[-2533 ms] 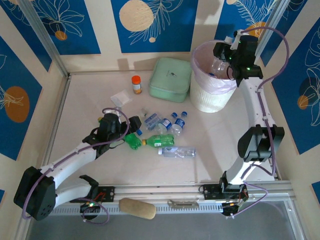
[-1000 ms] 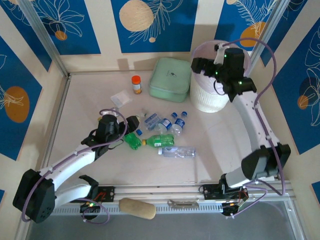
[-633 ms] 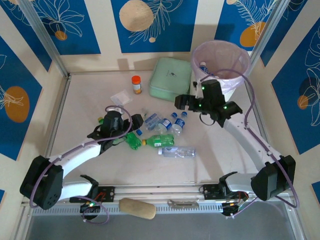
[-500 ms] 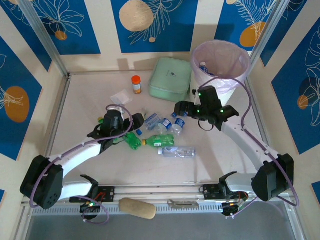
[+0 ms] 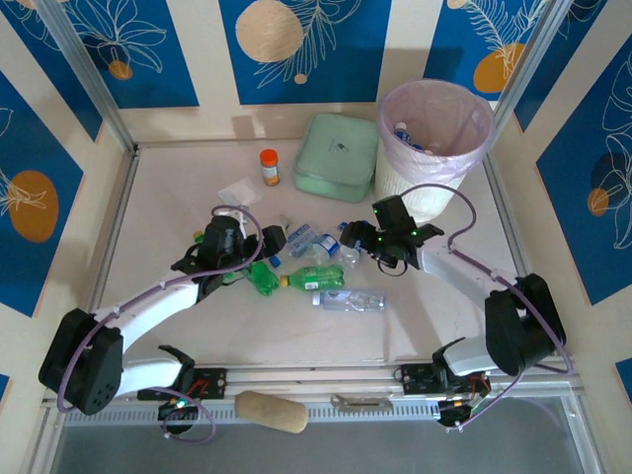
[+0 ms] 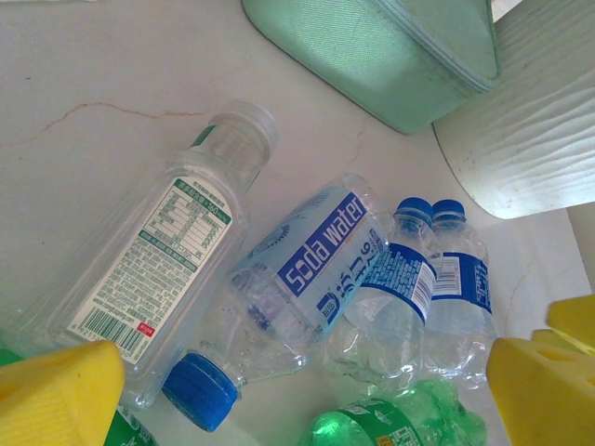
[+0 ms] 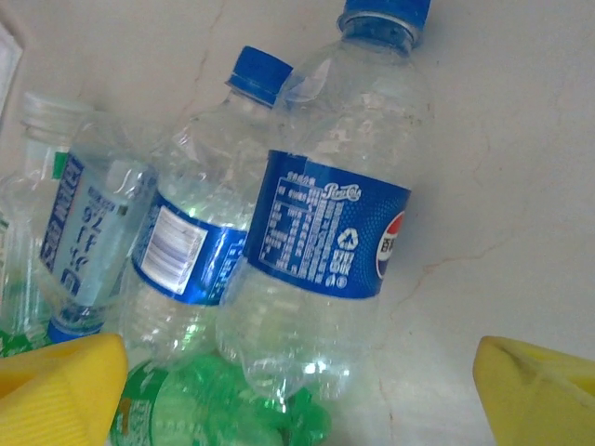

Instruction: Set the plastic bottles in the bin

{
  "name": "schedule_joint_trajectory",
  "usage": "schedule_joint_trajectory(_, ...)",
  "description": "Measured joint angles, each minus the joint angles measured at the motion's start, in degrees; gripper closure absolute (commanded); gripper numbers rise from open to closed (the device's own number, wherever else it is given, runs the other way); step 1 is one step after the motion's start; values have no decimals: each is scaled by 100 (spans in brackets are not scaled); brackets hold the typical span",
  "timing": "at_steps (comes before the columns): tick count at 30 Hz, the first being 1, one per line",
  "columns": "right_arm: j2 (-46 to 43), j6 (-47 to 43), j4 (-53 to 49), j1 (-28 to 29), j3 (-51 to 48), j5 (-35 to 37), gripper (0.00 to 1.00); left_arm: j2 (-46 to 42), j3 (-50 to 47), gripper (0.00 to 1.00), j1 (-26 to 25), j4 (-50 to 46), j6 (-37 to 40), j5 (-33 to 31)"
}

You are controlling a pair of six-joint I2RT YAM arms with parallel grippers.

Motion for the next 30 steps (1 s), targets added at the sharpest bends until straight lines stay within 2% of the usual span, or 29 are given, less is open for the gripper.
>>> schedule_joint_trajectory(15,1104,511,715,17,90,28,12,-118,0,0,0,-109,4,-2)
schedule_joint_trajectory(21,1377,632,931,48,92,52,23,-140,0,0,0,-131,4,-4)
schedule_joint_trajectory(28,1506,723,1150,50,90,70,44,-151,-2,0,0,-133,4,-4)
schedule_joint_trajectory(30,1506,737,1196,50,87,70,45,-151,-2,0,0,-133,4,-4)
